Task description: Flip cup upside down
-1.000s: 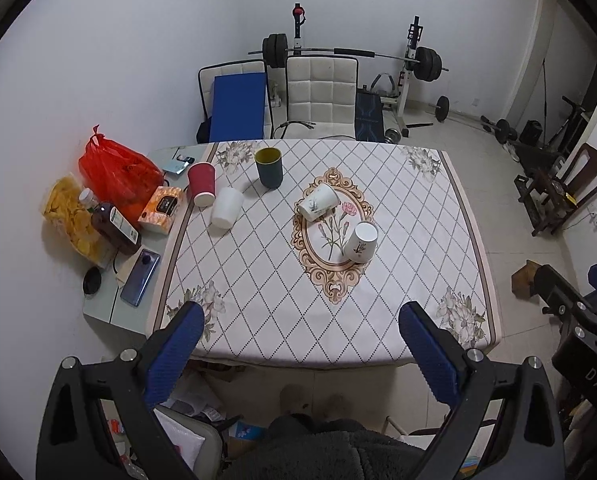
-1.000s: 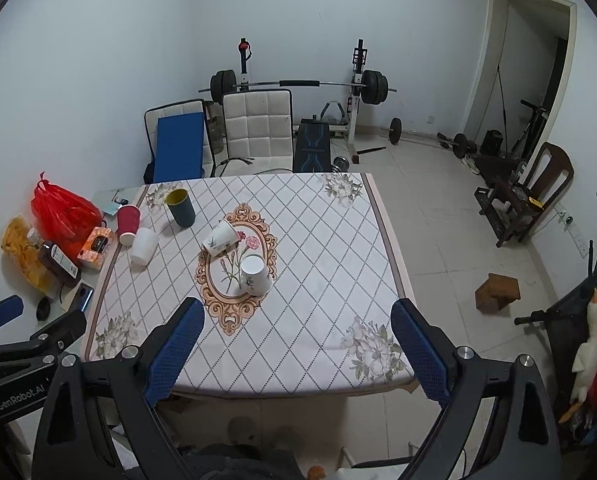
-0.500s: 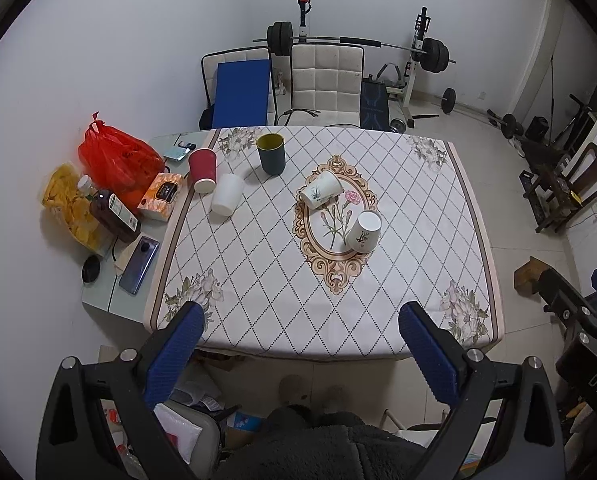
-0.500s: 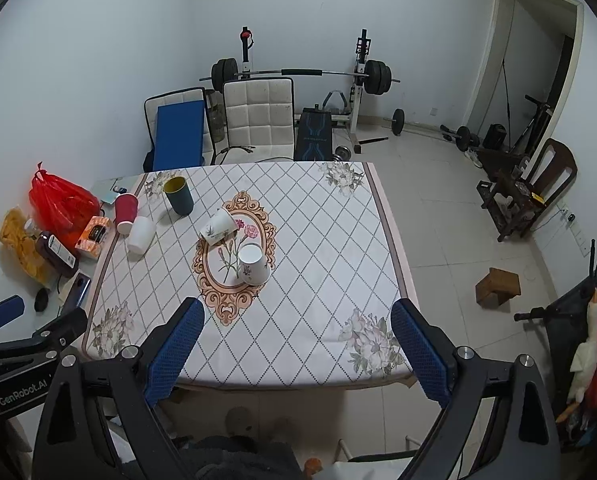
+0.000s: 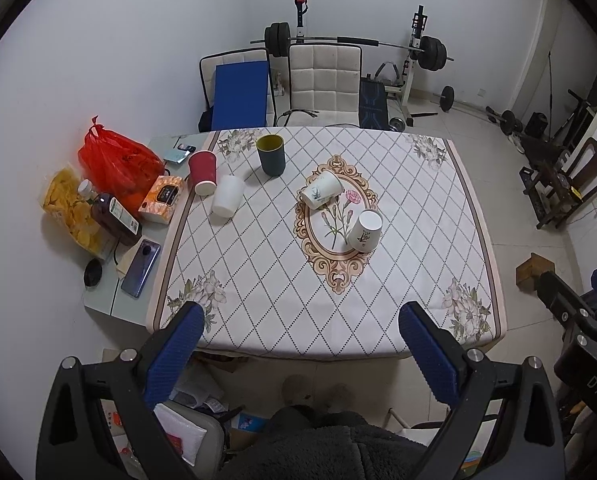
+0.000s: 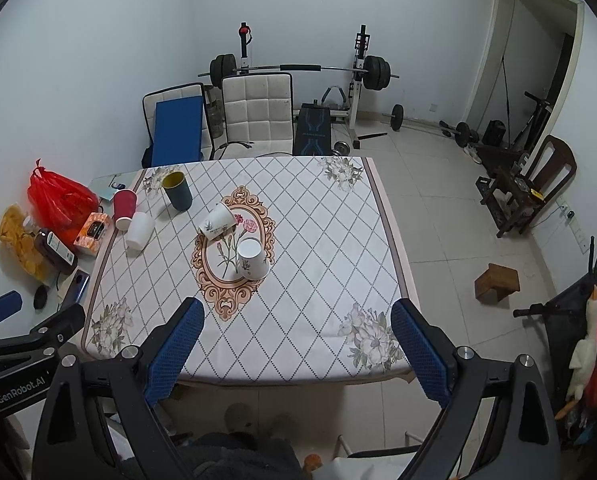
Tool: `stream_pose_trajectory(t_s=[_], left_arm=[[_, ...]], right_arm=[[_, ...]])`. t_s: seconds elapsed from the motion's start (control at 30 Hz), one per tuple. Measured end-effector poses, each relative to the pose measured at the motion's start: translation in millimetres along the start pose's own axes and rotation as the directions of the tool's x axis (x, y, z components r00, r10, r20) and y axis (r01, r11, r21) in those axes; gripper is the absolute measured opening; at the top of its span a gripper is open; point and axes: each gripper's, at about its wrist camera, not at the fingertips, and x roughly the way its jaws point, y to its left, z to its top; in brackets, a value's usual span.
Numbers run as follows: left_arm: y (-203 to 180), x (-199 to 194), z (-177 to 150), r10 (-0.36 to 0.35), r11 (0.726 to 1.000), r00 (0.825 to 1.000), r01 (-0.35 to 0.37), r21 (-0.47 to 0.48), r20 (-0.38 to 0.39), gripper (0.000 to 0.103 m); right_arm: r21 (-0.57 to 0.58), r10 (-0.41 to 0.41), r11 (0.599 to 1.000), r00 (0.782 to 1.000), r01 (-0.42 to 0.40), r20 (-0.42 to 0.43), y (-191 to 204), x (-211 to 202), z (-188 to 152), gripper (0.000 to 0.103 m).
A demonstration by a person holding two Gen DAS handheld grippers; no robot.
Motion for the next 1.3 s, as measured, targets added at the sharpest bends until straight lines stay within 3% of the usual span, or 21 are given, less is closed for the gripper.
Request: stream_pose_trajectory(t_s=[1.3], left_arm=[[2.9, -8.8, 3.8, -0.004, 1.0, 1.0, 0.003, 0.021, 0.02, 0.1]], right_arm=[[-0.001, 0.0, 1.0, 1.0, 0.0, -0.004, 3.9, -4.6, -9.2, 0.097]])
